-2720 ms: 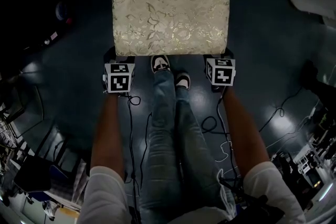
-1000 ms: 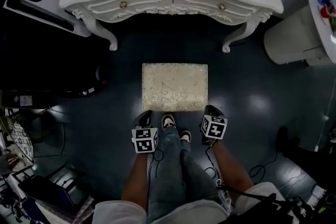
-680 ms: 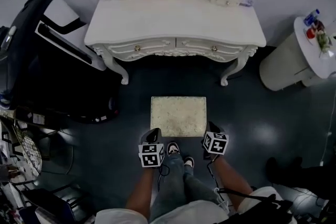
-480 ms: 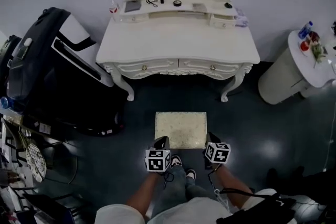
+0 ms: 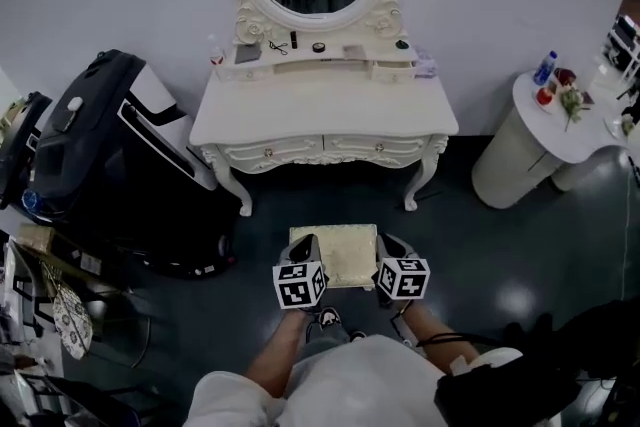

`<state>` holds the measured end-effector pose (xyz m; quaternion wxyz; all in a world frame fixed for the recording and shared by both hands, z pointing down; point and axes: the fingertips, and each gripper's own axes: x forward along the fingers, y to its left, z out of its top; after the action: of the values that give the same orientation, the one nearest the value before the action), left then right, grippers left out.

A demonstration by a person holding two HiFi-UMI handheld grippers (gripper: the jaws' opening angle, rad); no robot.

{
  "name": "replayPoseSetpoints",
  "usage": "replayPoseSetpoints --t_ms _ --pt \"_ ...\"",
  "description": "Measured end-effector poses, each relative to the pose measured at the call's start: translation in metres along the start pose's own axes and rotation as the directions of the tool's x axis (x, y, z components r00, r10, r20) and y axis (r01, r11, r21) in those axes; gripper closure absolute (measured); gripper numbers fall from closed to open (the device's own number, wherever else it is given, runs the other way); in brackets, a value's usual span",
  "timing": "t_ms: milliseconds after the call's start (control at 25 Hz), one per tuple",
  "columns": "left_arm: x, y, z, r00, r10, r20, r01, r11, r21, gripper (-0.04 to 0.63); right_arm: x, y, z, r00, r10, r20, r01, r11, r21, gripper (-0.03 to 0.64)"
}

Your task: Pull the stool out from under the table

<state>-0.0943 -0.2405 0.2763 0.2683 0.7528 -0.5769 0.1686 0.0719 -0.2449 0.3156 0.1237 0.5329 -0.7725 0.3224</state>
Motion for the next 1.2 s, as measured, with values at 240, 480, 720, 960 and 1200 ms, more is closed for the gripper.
replayPoseSetpoints --t_ms 240,480,720,960,1200 --pt "-0.030 -0.037 0.037 0.995 -0.016 0.100 0.012 0.999 0.040 0.586 -0.031 0.014 0.049 0.994 0.034 0.108 -0.032 0.999 -0.016 0.617" --pt "-0.065 -0.056 0.052 0.985 -0.012 0.175 0.006 0.999 0.032 0.586 -0.057 0.029 0.054 0.990 0.080 0.116 -0.079 0.997 -0.017 0.617" --pt "-0.088 -0.053 0.062 0.975 0.022 0.223 -0.024 1.000 0.008 0.586 -0.073 0.044 0.056 0.987 0.103 0.125 -0.098 0.994 -0.045 0.617" --pt "-0.107 -0.047 0.063 0.970 0.034 0.239 -0.036 0.999 0.003 0.586 -0.085 0.061 0.067 0.983 0.113 0.147 -0.103 0.992 -0.069 0.617" --pt "-0.131 -0.036 0.049 0.970 0.020 0.244 -0.020 1.000 0.000 0.586 -0.095 0.101 0.050 0.980 0.133 0.149 -0.119 0.988 -0.098 0.617"
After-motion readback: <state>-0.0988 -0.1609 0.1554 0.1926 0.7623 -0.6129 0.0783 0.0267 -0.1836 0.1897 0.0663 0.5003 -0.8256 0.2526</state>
